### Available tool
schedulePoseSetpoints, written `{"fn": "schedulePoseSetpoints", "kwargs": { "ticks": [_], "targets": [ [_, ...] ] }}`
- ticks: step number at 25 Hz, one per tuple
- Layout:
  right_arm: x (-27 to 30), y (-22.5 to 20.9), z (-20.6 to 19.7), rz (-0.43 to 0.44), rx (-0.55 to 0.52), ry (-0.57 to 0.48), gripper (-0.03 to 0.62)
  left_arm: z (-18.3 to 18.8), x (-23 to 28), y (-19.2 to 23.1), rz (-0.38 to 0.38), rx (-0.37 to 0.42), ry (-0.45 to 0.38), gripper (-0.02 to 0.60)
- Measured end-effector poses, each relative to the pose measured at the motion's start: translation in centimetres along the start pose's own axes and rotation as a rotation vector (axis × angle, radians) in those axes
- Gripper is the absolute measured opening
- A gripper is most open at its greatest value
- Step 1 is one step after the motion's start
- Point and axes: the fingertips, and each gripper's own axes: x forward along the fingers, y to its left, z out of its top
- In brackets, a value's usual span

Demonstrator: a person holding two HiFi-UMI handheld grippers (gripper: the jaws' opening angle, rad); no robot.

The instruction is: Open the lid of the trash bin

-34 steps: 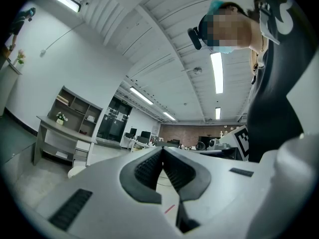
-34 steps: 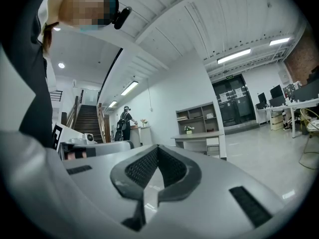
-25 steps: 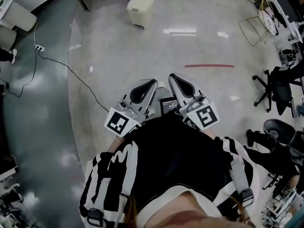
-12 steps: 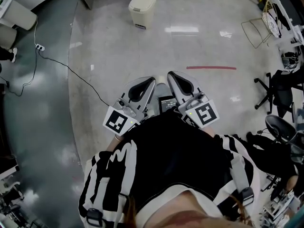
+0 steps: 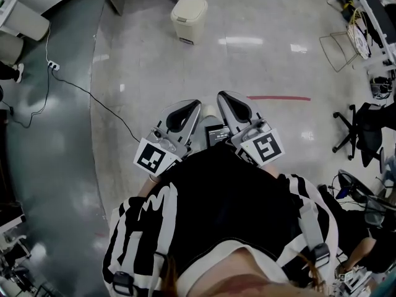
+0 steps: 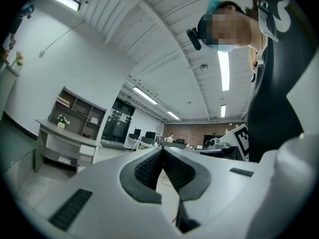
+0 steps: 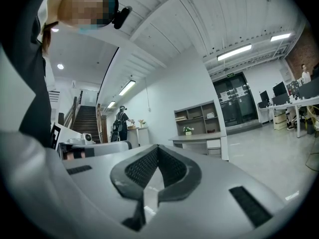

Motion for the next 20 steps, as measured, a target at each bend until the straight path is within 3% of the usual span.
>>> {"fn": "schedulePoseSetpoints", "kwargs": {
  "ticks": [11,20],
  "targets": [
    [7.8,-6.4,1.4,0.018,-0.003,0.015,0.005,1.2,6.0,8.1,0.037,0.0,-0.004,0.005],
    [12.0,-12.4,3.2,0.028,-0.001,0.015,0.005,2.0,11.9,12.2,0.046,0.007,-0.004,0.005]
  ]
}}
